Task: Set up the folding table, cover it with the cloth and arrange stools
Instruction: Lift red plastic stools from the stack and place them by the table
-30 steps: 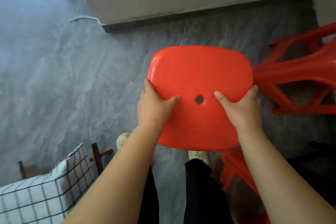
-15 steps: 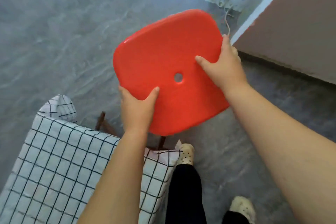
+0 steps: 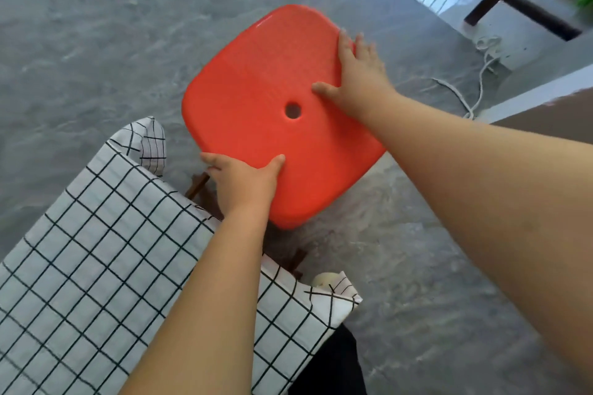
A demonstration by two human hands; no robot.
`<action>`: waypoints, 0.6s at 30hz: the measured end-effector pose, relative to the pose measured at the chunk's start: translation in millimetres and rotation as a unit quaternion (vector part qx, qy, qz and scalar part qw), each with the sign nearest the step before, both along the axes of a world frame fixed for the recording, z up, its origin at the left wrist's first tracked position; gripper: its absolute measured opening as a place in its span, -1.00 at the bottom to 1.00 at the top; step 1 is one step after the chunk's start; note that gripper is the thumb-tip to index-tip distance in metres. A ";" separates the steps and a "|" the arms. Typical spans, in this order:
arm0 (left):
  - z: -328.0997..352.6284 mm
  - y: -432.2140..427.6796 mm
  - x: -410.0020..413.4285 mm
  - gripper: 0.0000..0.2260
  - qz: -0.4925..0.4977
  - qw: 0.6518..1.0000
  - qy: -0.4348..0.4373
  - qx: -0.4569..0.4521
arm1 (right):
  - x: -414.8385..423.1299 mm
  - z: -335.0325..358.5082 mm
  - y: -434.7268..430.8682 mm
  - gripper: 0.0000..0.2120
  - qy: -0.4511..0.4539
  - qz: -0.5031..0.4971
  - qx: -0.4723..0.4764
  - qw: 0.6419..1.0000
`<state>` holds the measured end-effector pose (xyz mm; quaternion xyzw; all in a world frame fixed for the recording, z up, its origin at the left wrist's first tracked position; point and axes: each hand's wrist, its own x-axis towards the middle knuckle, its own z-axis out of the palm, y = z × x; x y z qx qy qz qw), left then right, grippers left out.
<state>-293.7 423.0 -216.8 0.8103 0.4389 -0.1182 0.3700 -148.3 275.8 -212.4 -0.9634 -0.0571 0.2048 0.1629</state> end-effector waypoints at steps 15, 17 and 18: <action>29.9 -206.0 -20.8 -0.19 -0.336 0.924 -0.099 0.153 | -142.9 -10.9 -251.9 -0.31 -0.101 -0.043 0.012 0.994; 32.9 -285.0 -36.7 -0.20 -0.420 0.893 -0.104 0.123 | -174.1 -9.5 -327.8 -0.32 -0.107 -0.113 -0.010 0.988; 35.2 -324.8 -46.9 -0.21 -0.452 0.878 -0.109 0.111 | -191.8 -7.6 -365.3 -0.32 -0.111 -0.147 -0.021 0.983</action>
